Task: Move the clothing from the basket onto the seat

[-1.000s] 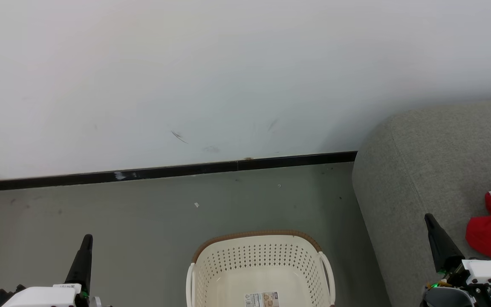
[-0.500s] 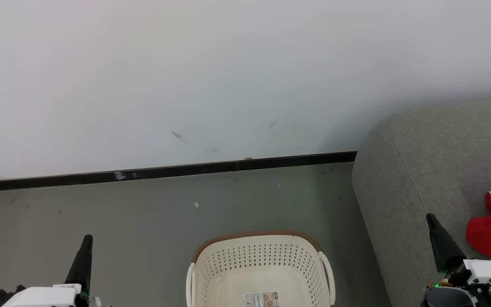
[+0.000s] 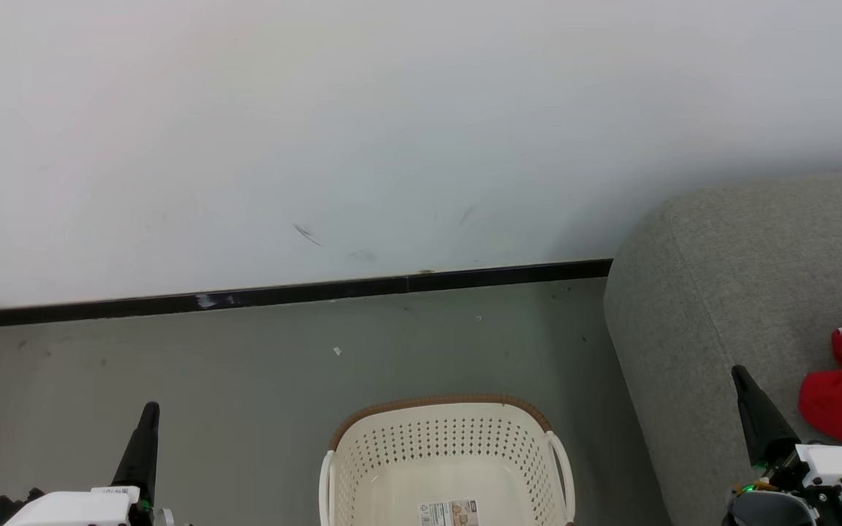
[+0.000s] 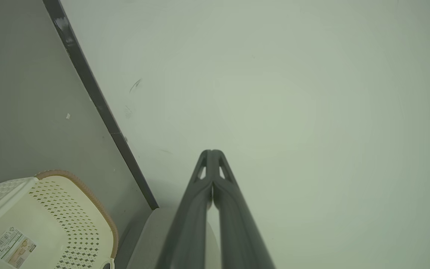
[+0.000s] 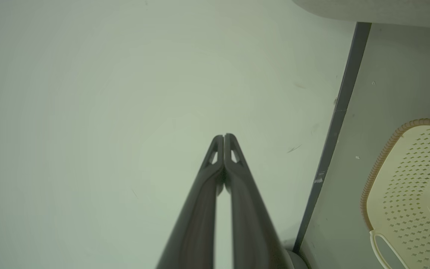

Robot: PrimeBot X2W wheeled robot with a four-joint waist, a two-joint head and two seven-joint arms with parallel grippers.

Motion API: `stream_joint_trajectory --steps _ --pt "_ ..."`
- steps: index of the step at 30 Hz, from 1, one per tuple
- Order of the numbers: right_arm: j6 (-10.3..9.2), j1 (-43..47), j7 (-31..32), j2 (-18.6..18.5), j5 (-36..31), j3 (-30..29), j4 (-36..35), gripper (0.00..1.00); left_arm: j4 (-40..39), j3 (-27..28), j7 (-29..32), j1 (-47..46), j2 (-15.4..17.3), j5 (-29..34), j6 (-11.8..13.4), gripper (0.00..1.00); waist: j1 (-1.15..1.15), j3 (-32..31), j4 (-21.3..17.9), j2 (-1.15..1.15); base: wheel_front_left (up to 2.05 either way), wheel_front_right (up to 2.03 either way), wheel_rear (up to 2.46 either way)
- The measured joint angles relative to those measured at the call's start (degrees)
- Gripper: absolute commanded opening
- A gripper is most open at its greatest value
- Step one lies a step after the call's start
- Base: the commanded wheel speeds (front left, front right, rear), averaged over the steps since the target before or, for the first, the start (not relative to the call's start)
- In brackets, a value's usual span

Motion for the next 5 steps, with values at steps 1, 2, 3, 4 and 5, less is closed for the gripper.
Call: stream_joint_trajectory --steps 1,2,3,4,5 --pt "0.0 0.0 0.0 0.0 0.0 0.0 0.0 0.0 0.0 0.0 0.0 -0.01 -0.01 0.0 0.0 0.0 0.0 0.0 0.0 0.0 0.0 0.0 0.0" --pt "0.0 0.0 0.0 0.0 0.0 -0.01 0.0 0.0 0.0 0.0 0.0 -0.01 -0.01 0.0 0.0 0.0 0.0 0.0 0.0 0.0 0.0 0.0 0.0" --pt "0.0 0.0 0.0 0.01 0.0 -0.03 0.0 0.0 0.01 0.0 0.0 -0.01 -0.02 0.0 0.0 0.0 0.0 0.0 0.0 0.0 0.0 0.0 0.0" --pt "0.0 0.0 0.0 0.01 0.0 -0.04 0.01 0.0 0.01 0.01 0.0 -0.01 -0.02 0.0 0.0 0.0 0.0 0.0 0.0 0.0 0.0 0.0 0.0" --pt "0.0 0.0 0.0 0.01 0.0 -0.04 0.01 0.0 0.01 0.01 0.0 -0.01 -0.02 0.0 0.0 0.0 0.0 0.0 0.0 0.0 0.0 0.0 0.0"
